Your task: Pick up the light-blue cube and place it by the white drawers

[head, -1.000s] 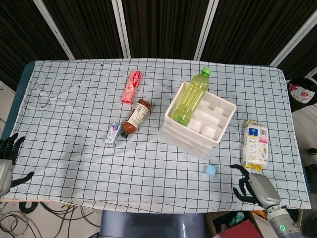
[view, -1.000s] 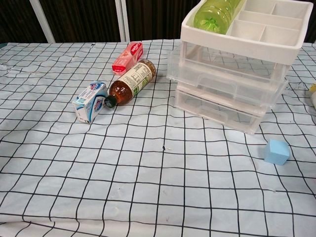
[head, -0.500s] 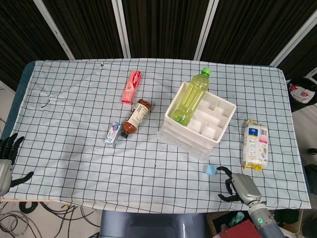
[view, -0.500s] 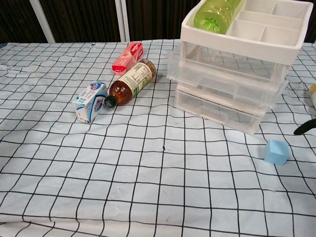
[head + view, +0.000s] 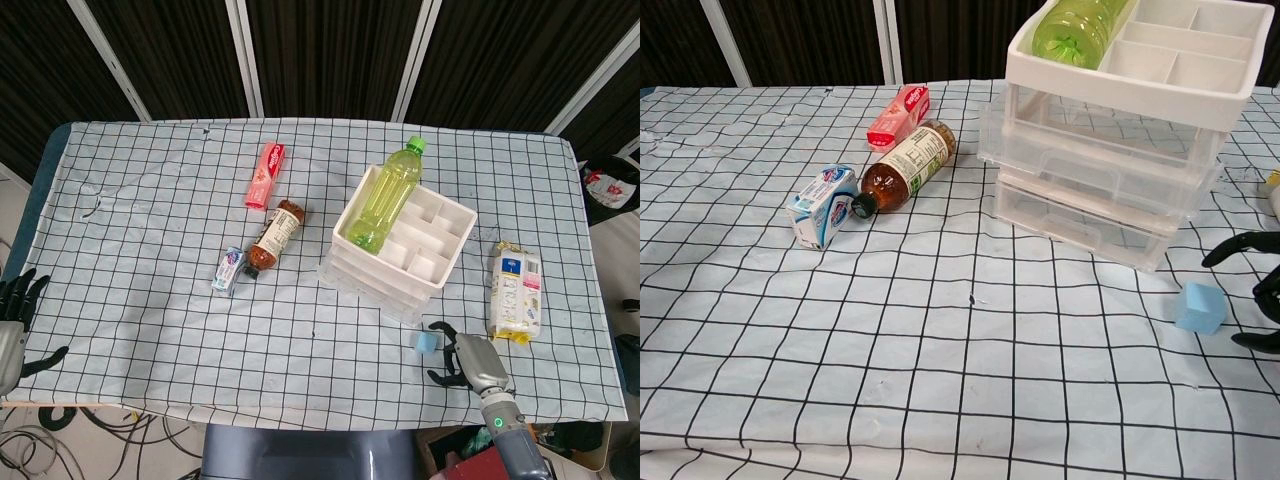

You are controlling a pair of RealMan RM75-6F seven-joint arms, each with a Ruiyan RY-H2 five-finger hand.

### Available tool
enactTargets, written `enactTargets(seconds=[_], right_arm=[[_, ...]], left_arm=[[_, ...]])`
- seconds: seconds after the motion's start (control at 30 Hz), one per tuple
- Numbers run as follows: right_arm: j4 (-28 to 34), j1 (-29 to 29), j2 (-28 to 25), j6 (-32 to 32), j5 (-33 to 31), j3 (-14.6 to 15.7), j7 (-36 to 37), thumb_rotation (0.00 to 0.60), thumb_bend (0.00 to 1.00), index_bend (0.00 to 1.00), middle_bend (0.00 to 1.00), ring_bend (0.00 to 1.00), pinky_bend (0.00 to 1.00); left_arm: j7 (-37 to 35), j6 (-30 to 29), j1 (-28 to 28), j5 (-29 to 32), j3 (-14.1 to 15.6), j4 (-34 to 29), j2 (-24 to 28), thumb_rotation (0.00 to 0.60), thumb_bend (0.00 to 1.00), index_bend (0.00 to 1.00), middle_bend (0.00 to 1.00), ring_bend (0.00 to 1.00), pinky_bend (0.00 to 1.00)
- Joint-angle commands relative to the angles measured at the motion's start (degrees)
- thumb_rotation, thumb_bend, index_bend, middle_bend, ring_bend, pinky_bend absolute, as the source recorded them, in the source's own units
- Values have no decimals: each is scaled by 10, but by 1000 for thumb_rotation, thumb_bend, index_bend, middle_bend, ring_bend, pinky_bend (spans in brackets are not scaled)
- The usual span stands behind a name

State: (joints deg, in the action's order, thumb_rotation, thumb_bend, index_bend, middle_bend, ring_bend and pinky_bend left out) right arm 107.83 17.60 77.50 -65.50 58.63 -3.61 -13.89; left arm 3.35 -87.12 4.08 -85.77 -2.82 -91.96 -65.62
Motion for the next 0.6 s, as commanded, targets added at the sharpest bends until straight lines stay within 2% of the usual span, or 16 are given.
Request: enactTargets(seconds=[0.03, 0.3, 0.6], right_arm=[[-11, 5, 13, -1, -26, -12, -5, 600, 188, 261, 782, 841, 793], [-40, 9, 29, 1, -63, -21, -8, 600, 190, 317, 783, 844, 793], [-47, 11, 48, 3, -77, -27, 1, 600, 191, 319, 783, 844, 793]], left_arm=[[-1, 1, 0, 1, 0, 0, 0, 600, 8, 0, 0, 0, 0], [0, 2, 1, 1, 0, 0, 0, 600, 8, 0, 0, 0, 0], [4, 3, 1, 2, 0, 0, -2, 600, 8, 0, 0, 0, 0]])
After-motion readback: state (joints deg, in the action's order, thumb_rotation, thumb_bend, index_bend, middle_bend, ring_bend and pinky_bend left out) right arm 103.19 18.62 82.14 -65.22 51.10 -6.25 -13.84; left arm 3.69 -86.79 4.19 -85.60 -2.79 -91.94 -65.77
